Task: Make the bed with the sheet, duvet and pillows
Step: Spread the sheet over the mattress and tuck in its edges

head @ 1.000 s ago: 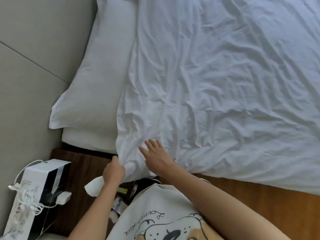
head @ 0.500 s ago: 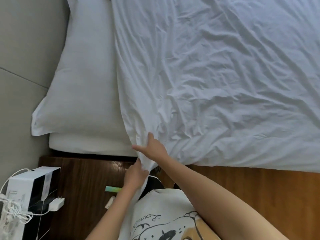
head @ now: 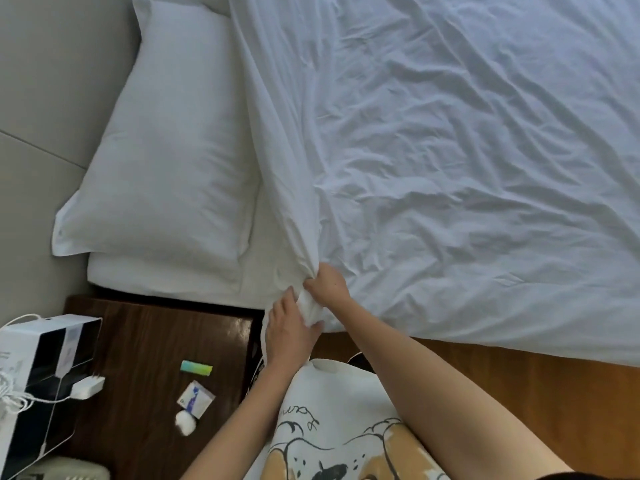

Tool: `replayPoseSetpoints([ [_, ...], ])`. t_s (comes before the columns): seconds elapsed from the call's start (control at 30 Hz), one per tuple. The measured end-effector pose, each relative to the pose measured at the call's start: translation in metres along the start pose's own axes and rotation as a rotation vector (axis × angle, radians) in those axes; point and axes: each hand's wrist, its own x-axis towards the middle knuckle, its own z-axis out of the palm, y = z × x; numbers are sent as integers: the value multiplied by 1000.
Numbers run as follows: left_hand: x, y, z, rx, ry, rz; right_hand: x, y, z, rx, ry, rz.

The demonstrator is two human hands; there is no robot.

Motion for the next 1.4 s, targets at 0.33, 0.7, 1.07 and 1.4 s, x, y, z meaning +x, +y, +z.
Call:
replayPoseSetpoints([
  [0.33,-38,153,79,17,101,110,-22,111,-145,-33,-15,-167],
  [0.7,-104,291,143,94,144,23,-44,179,-259,-149,37,-175],
  [1.07,-192,403,260,57,251,42,-82,317,-350,-267,152,-280],
  [1.4,-254,572,411,42,158,11,-89,514,-496,-243,104,-247],
])
